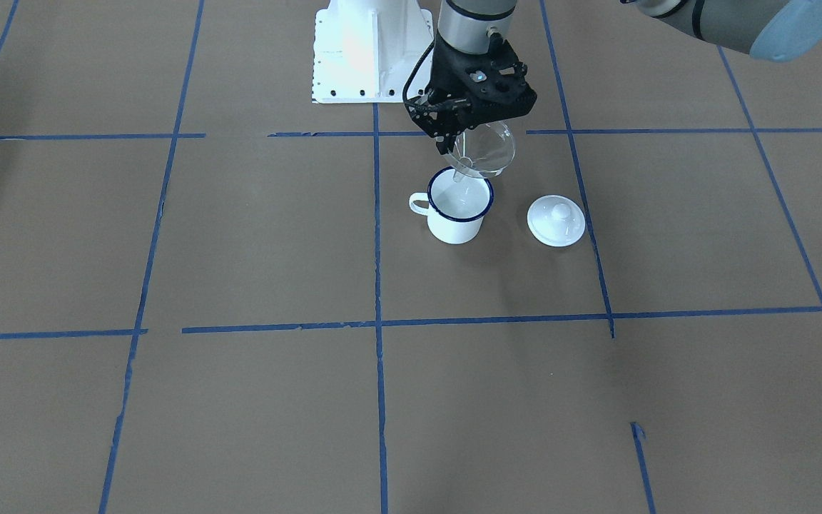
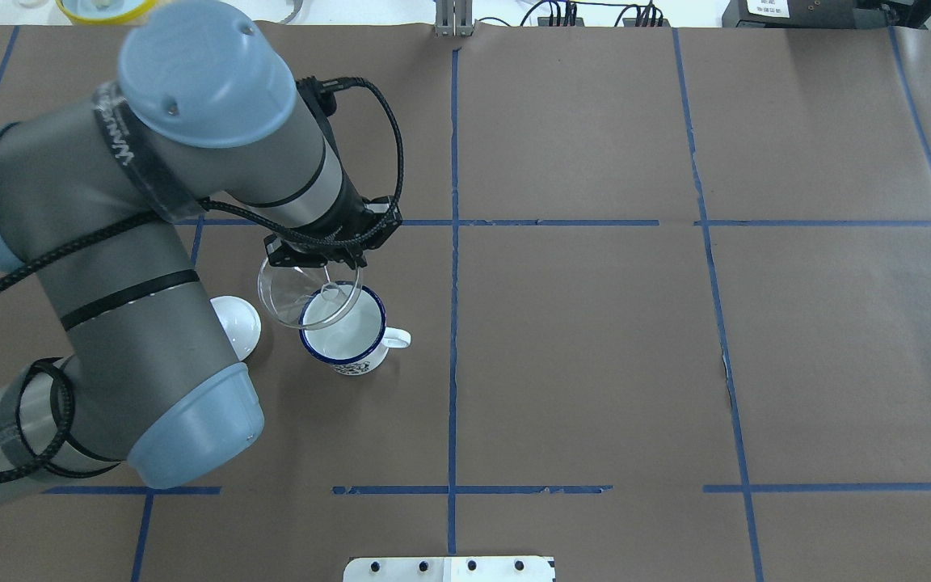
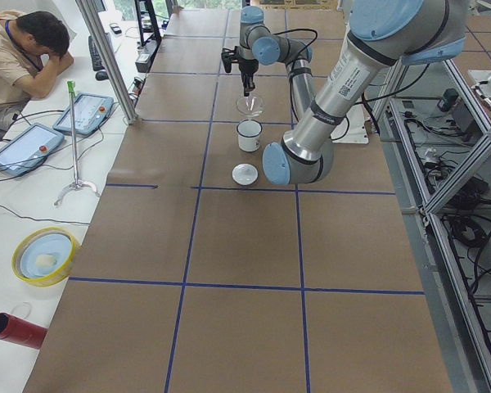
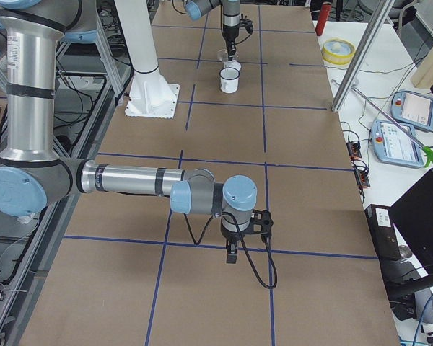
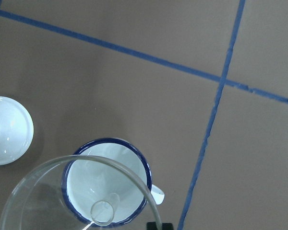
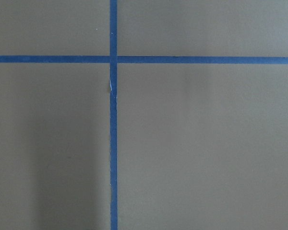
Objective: Remove funnel from cup
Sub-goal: 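Grasp the funnel rim with the left gripper and lift it out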
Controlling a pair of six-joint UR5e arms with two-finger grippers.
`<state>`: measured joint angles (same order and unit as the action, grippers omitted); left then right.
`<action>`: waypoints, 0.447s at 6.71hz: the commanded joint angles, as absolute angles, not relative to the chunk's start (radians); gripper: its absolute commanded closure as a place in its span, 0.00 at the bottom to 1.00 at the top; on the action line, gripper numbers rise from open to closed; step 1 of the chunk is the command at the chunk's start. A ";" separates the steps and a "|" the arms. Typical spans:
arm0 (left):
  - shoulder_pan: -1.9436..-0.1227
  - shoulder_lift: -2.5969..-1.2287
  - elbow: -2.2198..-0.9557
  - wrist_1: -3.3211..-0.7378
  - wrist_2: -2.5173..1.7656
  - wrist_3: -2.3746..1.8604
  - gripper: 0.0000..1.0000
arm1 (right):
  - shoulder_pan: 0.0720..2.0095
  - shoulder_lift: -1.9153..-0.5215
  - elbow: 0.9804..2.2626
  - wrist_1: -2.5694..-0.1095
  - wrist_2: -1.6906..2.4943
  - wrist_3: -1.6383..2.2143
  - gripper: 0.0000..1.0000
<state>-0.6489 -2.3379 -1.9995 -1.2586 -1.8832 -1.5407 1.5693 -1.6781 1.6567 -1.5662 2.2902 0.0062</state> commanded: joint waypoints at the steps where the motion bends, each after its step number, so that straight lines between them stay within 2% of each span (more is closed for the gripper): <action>1: -0.693 -2.316 -1.976 -1.487 -1.709 -1.813 1.00 | 1.569 -1.678 1.657 -1.566 2.290 0.006 0.00; 3: -0.739 -2.310 -1.820 -1.740 -1.558 -2.161 1.00 | 1.569 -1.678 1.657 -1.566 2.290 0.006 0.00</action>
